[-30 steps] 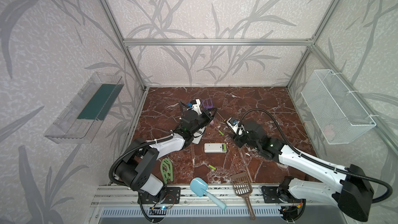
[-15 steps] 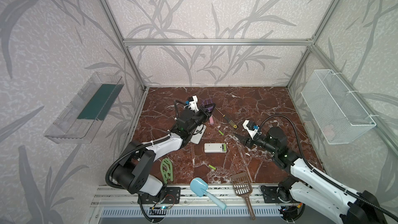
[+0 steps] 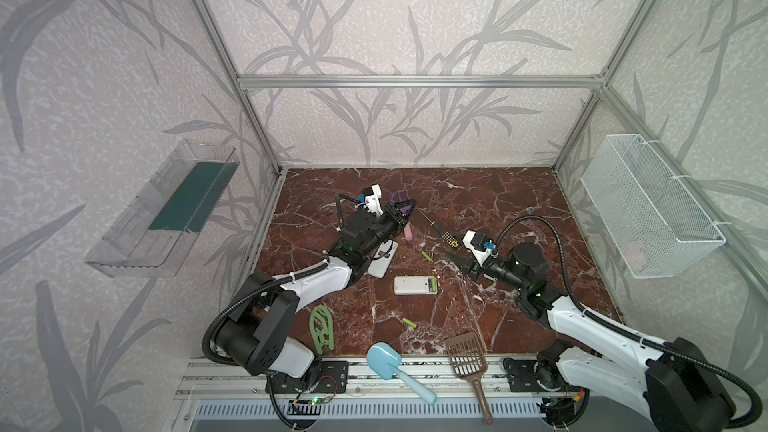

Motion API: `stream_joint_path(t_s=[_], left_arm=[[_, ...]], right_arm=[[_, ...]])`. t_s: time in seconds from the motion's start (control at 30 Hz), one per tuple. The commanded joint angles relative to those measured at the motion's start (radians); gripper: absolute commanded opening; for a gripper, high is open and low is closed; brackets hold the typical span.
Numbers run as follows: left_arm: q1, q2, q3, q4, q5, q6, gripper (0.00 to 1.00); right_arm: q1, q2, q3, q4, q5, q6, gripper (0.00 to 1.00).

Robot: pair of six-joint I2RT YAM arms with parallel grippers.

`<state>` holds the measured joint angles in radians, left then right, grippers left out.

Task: Unload the batteries from the remote control
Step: 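Raise the screwdriver upright toward the left gripper with the right gripper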

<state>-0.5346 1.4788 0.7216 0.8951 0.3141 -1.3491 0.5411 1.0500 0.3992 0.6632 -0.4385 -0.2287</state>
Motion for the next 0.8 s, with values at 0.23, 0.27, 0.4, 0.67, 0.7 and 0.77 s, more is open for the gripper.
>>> stream_joint_path(t_s=[0.23,0.27,0.4,0.67,0.7,0.77], left_arm=[[0.004,-0.026,-0.001,0.054,0.016,-0.03,0.0],[0.003,-0.025,-0.001,0.053,0.016,-0.03,0.0],[0.003,-0.022,-0.001,0.055,0.019,-0.03,0.0],[0.003,-0.015,-0.004,0.063,0.019,-0.035,0.0],[0.004,-0.014,-0.004,0.065,0.02,-0.035,0.0],[0.004,-0.011,-0.005,0.063,0.019,-0.035,0.0]], right_arm=[[-0.003,0.028,0.033,0.101,0.015,0.01,0.45],[-0.003,0.03,0.035,0.103,0.016,0.011,0.44],[-0.004,0.046,0.046,0.111,0.018,0.014,0.41],[-0.003,0.067,0.064,0.114,0.011,0.02,0.29],[-0.003,0.068,0.064,0.112,0.012,0.021,0.27],[-0.004,0.067,0.066,0.11,0.011,0.02,0.21]])
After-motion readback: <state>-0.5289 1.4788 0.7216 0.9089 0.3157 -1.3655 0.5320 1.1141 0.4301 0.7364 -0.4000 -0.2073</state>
